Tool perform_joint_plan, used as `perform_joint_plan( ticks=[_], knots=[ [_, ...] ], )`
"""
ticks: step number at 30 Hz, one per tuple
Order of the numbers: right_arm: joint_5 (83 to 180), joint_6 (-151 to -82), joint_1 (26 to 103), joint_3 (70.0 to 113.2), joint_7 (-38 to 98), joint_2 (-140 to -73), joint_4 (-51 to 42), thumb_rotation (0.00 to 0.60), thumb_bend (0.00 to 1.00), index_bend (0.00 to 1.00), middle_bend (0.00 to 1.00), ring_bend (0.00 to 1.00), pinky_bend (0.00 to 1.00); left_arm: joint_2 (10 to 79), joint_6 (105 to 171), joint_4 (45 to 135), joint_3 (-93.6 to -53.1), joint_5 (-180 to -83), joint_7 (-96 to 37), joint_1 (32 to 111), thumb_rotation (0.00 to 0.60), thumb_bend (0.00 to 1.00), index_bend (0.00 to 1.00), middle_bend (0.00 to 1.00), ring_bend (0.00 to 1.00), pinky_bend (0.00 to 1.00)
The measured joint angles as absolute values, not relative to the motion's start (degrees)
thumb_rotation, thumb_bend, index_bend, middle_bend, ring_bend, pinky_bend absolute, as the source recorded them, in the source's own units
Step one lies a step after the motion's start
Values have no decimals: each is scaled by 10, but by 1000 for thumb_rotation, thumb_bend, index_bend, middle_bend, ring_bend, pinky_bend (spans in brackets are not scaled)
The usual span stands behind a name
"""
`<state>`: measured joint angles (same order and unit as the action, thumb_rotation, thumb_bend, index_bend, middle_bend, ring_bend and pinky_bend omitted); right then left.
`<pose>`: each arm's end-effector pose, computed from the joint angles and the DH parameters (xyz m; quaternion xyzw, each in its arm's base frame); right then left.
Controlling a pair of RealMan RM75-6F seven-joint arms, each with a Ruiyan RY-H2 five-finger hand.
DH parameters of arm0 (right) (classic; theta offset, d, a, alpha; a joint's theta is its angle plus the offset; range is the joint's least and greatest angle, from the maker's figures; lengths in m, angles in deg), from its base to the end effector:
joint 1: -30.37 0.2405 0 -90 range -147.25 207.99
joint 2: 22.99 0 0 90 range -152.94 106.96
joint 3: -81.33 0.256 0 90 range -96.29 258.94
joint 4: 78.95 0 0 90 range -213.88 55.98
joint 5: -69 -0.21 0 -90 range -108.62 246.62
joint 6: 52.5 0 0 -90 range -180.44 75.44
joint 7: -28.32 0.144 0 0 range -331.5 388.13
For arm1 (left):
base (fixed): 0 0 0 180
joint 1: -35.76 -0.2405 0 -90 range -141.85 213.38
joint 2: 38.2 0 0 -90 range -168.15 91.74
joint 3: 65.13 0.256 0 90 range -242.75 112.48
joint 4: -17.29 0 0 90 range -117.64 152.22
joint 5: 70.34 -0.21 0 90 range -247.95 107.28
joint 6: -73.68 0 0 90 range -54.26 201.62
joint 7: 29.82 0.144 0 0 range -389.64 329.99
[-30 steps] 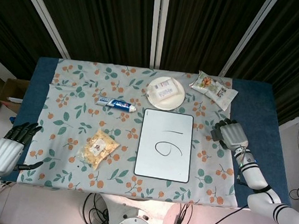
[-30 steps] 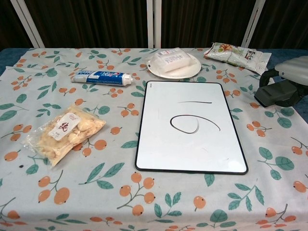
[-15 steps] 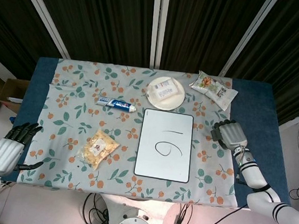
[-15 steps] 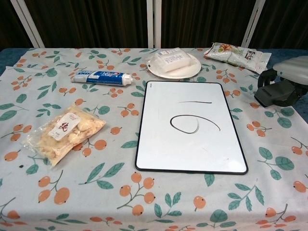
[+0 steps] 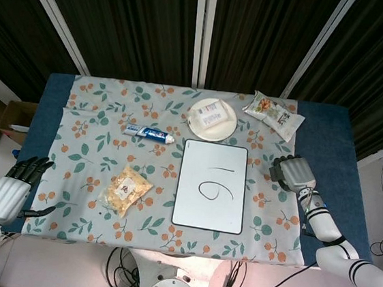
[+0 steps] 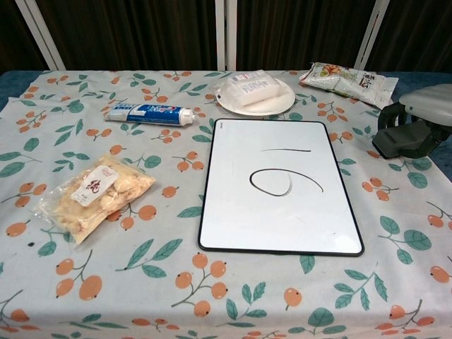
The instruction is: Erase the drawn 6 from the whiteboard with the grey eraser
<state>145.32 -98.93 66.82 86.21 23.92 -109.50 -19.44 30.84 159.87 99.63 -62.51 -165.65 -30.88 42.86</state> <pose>-0.2877 -0.3649 0.0230 0.7642 -0.3509 0.2373 0.4864 -0.3158 0.1733 0.1271 -0.6756 -0.3405 -0.3821 0.5306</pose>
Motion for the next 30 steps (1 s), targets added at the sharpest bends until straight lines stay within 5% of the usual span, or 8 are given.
perform_joint_plan(
  ticks=[17,30],
  knots=[
    [1480,-1029,664,859,262,-1085,-184,600,291,582,536,447,510,309,1602,997,-625,-1658,-310,428,426,78,102,95,71,162],
    [1533,-1068,679,858,200,-1036,28,600,295,634,575,485,560,304,1618,994,-626,-1658,-325,421,425,78,102,95,71,162]
  ],
)
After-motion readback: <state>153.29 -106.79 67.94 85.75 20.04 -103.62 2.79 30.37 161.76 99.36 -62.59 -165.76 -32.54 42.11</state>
